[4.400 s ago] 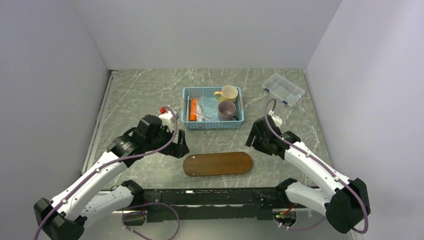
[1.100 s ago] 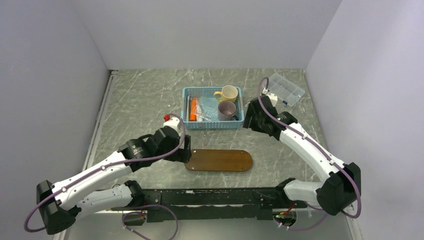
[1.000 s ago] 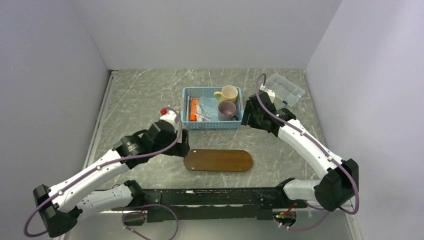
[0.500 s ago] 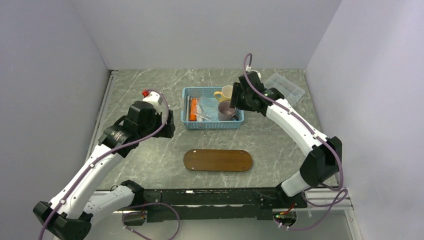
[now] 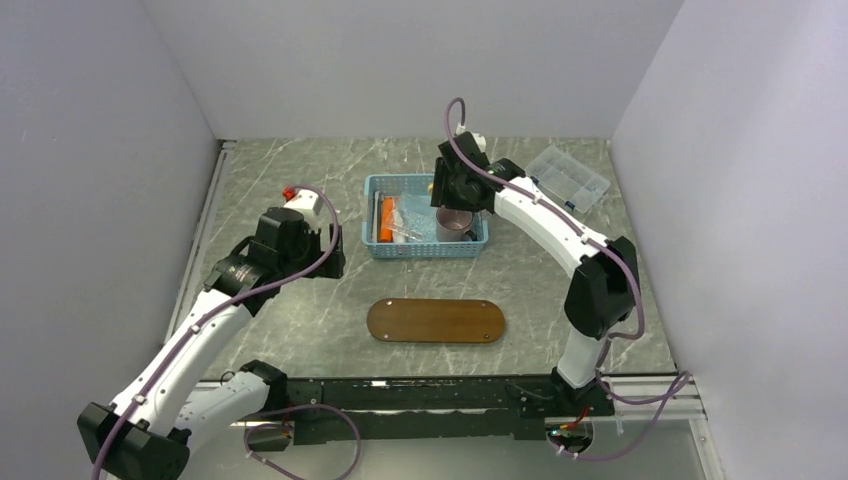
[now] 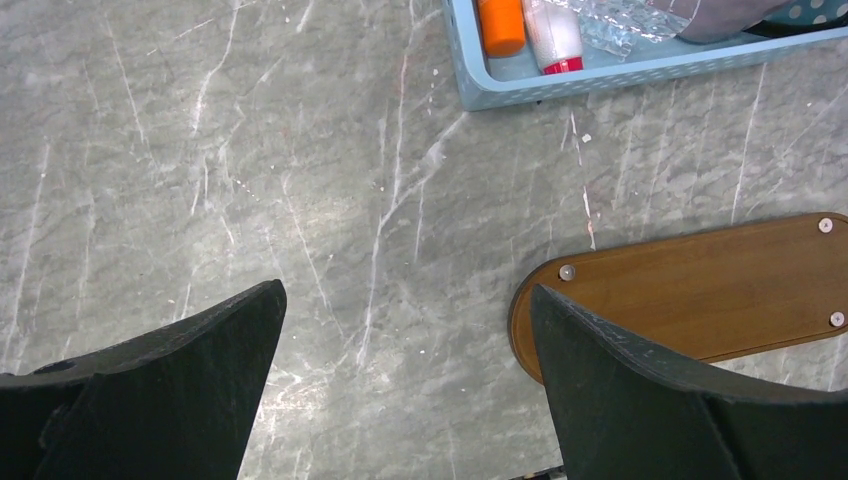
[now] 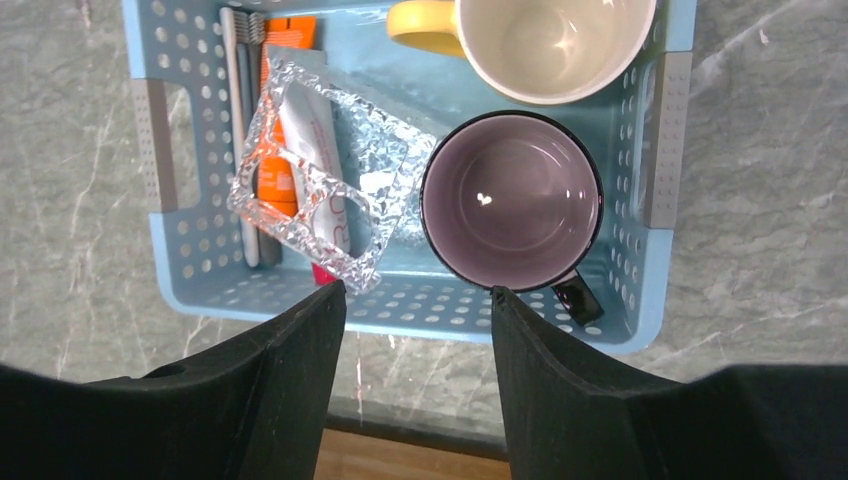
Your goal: Prepare toiletry sets of a toothbrush and toothpaste on the tray
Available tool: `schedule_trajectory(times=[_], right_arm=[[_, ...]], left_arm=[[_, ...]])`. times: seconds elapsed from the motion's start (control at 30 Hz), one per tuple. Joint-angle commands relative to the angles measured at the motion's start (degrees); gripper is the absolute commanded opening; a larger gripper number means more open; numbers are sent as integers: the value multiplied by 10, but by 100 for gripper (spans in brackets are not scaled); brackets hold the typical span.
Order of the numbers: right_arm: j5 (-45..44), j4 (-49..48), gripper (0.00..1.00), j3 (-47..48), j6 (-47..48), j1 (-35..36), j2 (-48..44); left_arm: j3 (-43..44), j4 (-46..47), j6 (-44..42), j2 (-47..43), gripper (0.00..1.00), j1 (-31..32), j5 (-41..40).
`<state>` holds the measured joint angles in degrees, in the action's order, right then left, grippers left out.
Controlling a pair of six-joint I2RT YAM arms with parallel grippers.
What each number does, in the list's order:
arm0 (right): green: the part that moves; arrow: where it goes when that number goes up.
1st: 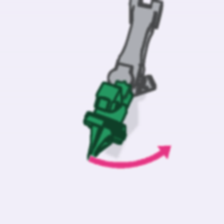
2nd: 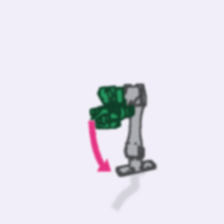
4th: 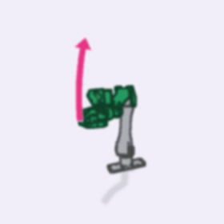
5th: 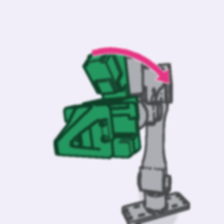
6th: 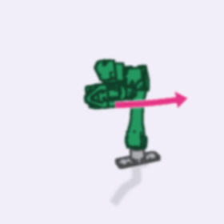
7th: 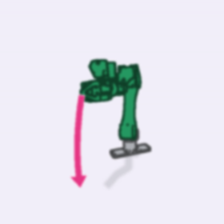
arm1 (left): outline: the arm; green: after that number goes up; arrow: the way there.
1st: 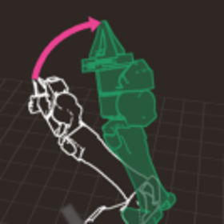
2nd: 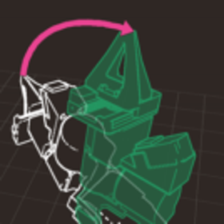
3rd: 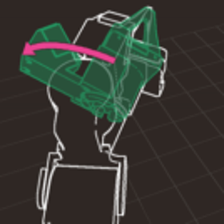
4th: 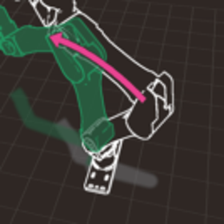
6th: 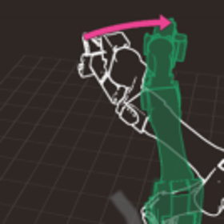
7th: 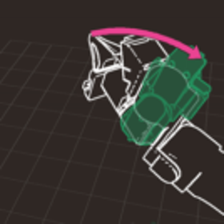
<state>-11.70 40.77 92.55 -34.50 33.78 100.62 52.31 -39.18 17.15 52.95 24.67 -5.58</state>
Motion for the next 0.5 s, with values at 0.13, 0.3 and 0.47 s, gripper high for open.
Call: schedule_trajectory(times=[0.13, 0.3, 0.47], right_arm=[[-10, 1, 49, 38, -7, 2, 52], [-5, -3, 44, 33, 5, 3, 70], [-6, 3, 36, 36, 29, 4, 89]], left_arm=[[-9, 27, -13, -21, 99, -3, 24], [-9, 26, -17, -24, 99, -3, 25], [-10, 26, -19, -27, 99, -3, 27]])
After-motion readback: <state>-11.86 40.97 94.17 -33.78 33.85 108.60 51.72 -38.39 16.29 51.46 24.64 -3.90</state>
